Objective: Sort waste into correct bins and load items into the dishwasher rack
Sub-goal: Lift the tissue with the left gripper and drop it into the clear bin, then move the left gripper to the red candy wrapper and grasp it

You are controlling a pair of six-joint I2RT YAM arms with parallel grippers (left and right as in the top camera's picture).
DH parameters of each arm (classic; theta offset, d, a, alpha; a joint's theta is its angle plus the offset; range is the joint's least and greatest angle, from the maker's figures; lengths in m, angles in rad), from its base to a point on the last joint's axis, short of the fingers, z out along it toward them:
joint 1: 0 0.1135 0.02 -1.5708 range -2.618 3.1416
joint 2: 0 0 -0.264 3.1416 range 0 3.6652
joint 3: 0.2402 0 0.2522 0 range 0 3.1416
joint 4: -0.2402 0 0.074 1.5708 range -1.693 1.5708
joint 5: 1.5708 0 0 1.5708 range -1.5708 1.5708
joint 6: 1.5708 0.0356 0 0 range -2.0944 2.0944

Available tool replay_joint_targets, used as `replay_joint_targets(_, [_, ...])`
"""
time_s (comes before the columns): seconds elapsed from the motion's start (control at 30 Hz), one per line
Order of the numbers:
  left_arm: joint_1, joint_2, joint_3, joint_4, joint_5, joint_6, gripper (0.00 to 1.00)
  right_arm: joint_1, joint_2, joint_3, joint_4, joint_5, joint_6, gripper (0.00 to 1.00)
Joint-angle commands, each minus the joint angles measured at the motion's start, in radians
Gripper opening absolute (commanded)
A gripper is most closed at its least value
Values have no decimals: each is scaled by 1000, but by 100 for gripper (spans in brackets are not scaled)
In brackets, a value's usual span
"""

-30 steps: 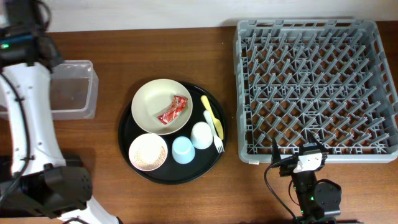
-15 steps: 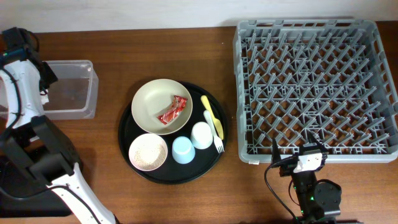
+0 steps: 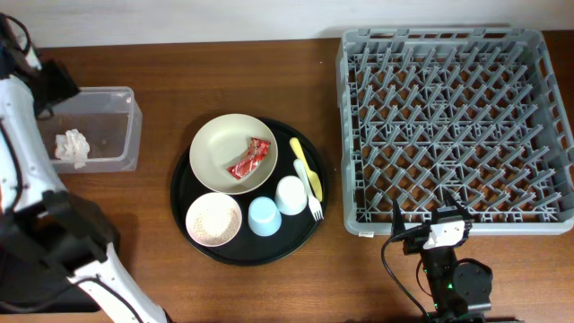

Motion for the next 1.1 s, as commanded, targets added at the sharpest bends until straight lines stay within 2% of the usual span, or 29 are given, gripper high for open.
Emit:
replay_joint_targets(0.0, [-100,-158,36,-109,276,20,66,-6,-5,-5,-4,-10,7,98])
replay_joint_targets(0.13, [-288,-175,24,-285,259,91,66,-6,-5,-5,-4,-10,7,98])
replay_joint_targets(0.17, [-351,-175,4,-303,223,102,66,-6,-5,-5,-4,-10,7,98])
replay_joint_targets(0.2, [-447,-175,-34,-309,115,104,67,-6,-5,-5,-4,-10,7,98])
replay_joint_targets(0.27, [-566,-174,-130,-303,-16,104,67,-6,-5,-5,-4,-9,7,98])
replay_joint_targets(0.33, [-652,-174,-275,-255,-32,104,68,-6,-5,-5,-4,-10,7,98])
replay_joint_targets(0.4, [-710,-174,-446,-112,-31,104,69,-6,-5,-5,-4,-9,7,98])
replay_joint_targets(0.57, [-743,-174,-758,207,-32,129,70,-6,-5,-5,-5,-9,7,98])
replay_joint_targets(0.7, [-743,-174,-875,357,-32,169,70,-6,-5,-5,-4,-10,7,98])
replay_joint_targets(0.83, [-743,-172,-919,421,-32,183,69,-6,-5,-5,-4,-10,7,98])
replay_joint_targets(0.9, [-744,-171,-919,426,-32,183,64,-6,-5,-5,-4,-10,7,98])
replay_joint_targets(1.03, [-744,-171,-919,422,-32,183,46,-6,-5,-5,-4,-10,7,98])
replay_joint_targets(1.07, [-745,-171,-919,422,-32,183,46,-6,-5,-5,-4,-10,7,98])
